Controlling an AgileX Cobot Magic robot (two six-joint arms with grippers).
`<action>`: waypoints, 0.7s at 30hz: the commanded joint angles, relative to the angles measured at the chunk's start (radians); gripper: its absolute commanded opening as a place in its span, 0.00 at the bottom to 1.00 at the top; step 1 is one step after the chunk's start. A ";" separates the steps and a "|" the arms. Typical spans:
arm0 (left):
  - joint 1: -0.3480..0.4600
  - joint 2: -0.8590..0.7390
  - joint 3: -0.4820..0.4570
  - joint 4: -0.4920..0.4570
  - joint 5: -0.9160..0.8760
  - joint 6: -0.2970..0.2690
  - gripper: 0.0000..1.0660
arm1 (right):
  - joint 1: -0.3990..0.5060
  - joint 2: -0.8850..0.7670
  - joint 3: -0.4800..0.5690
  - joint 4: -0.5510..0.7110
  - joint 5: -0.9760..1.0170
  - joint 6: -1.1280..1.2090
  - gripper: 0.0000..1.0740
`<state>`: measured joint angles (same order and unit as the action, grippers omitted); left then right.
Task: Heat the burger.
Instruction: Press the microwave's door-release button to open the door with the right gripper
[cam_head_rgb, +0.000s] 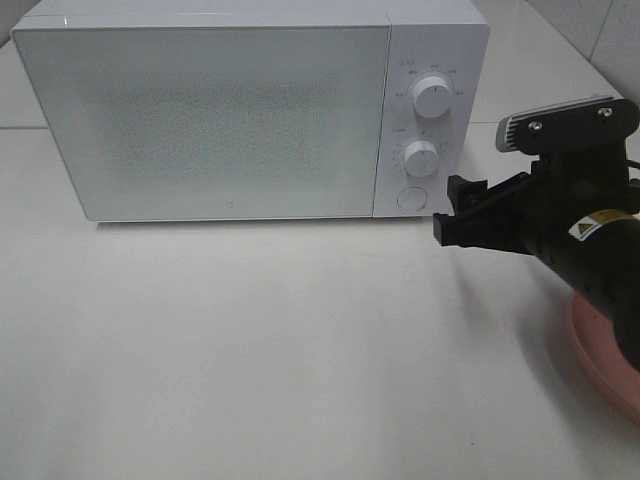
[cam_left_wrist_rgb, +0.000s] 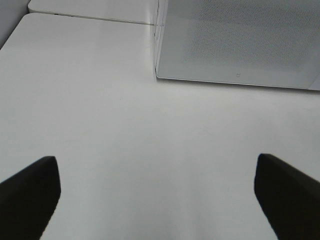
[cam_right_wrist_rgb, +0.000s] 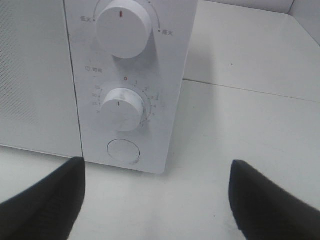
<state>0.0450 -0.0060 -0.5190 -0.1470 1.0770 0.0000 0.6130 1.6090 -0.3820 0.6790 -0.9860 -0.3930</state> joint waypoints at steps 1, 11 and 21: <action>-0.003 -0.015 0.002 0.000 -0.008 0.006 0.92 | 0.047 0.019 -0.002 0.072 -0.055 -0.015 0.71; -0.003 -0.015 0.002 0.001 -0.008 0.006 0.92 | 0.183 0.071 -0.026 0.228 -0.093 -0.001 0.71; -0.003 -0.015 0.002 0.001 -0.008 0.006 0.92 | 0.183 0.071 -0.026 0.226 -0.092 0.281 0.64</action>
<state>0.0450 -0.0060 -0.5190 -0.1470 1.0770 0.0000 0.7940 1.6830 -0.3970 0.9030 -1.0640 -0.1560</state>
